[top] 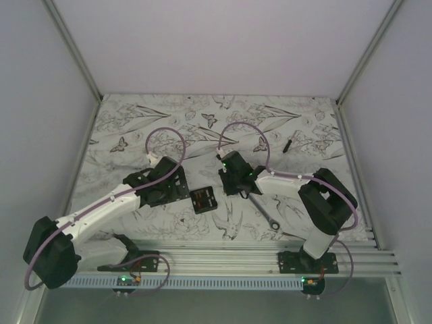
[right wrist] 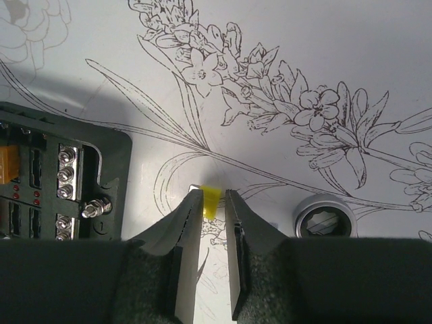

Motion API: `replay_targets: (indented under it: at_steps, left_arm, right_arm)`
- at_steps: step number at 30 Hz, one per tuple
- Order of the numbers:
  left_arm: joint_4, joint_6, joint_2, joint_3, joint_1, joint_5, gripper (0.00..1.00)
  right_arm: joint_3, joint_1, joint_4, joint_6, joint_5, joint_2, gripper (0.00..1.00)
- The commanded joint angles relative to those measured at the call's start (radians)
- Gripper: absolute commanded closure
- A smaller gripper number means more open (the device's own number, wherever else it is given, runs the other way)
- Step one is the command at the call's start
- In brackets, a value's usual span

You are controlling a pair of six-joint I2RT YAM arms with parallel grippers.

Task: Snap on the fuse box
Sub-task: Pick up the fuse from the center of the board.

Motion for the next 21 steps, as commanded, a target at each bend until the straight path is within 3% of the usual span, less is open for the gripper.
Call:
replay_targets:
  at_steps: [1,14,21]
  left_arm:
    - [0.026,0.054,-0.015,-0.026,0.036,0.090,0.05]
    - [0.083,0.075,-0.013,-0.043,0.060,0.188,0.05]
    - [0.111,0.079,-0.032,-0.054,0.065,0.216,0.05]
  right_arm:
    - [0.042,0.012,-0.058,0.024,-0.005,0.027,0.75]
    - [0.036,0.012,-0.090,0.059,0.018,0.036,0.84]
    - [0.027,0.011,-0.084,0.063,0.030,0.021,0.95]
